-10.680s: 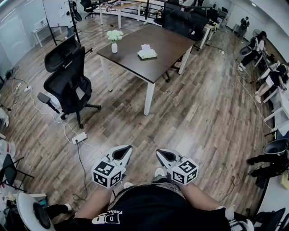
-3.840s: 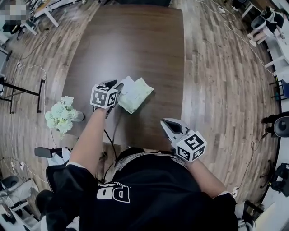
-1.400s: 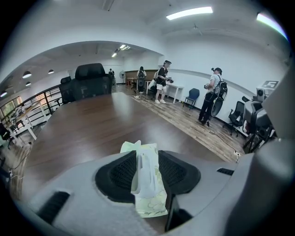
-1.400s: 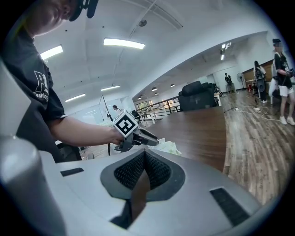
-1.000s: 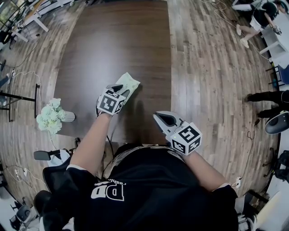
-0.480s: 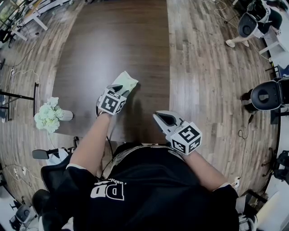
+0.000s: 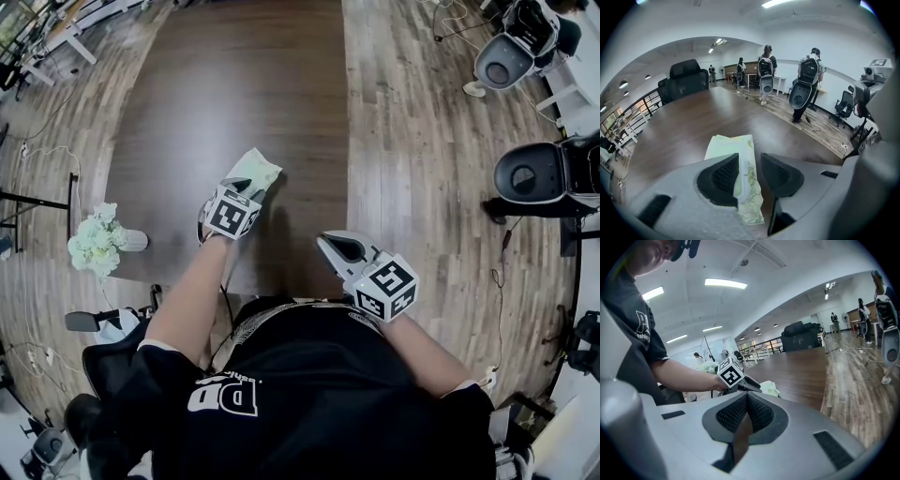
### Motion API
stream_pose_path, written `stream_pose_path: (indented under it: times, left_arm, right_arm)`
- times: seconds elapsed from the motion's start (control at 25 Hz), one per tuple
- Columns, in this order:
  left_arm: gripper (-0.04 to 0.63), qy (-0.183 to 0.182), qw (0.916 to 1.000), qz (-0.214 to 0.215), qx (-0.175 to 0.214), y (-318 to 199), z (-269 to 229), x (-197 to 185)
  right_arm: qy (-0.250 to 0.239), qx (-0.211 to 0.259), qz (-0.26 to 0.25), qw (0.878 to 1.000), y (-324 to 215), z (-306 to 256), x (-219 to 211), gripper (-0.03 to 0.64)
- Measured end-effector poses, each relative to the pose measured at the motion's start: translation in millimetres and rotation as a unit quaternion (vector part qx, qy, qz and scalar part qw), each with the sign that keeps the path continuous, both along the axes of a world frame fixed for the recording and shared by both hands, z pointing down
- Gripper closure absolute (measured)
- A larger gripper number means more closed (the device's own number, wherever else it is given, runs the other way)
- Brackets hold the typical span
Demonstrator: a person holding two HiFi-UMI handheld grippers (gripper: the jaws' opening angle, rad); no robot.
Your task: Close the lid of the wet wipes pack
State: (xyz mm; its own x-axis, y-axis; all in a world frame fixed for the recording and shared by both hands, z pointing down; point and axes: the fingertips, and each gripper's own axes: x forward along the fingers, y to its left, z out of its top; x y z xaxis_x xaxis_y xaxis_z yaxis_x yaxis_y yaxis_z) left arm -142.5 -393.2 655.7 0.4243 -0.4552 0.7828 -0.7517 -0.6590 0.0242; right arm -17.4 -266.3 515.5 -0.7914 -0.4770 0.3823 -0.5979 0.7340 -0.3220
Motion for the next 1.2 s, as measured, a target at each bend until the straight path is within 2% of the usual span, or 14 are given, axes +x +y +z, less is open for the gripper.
stream_pose_path:
  times: [0.36,0.44,0.56,0.72,1.0,1.2]
  left_arm:
    - [0.445,-0.015,0.9999,0.005,-0.006,1,12,4]
    - [0.446,-0.028,0.9995,0.013,-0.006,2,14,4]
    - [0.454,-0.044,0.9987,0.024,-0.008,2,13,6]
    - [0.489,-0.047,0.9988,0.014,-0.008,0,15,3]
    - [0.489,-0.039,0.9992,0.006,0.002,-1,10,4]
    - [0.489,-0.018,0.9991,-0.034,0.018,1,-12,-2]
  right_arm:
    - [-0.001,-0.001,0.005,1.000,0,2,8,0.612]
    - [-0.001,-0.001,0.005,1.000,0,3,9,0.612]
    - [-0.002,-0.002,0.005,1.000,0,2,11,0.612]
    - [-0.004,-0.002,0.002,1.000,0,3,11,0.612]
    - [-0.010,0.001,-0.010,1.000,1,0,16,0.612]
    - [-0.016,0.008,-0.021,1.000,2,-7,24,0.612]
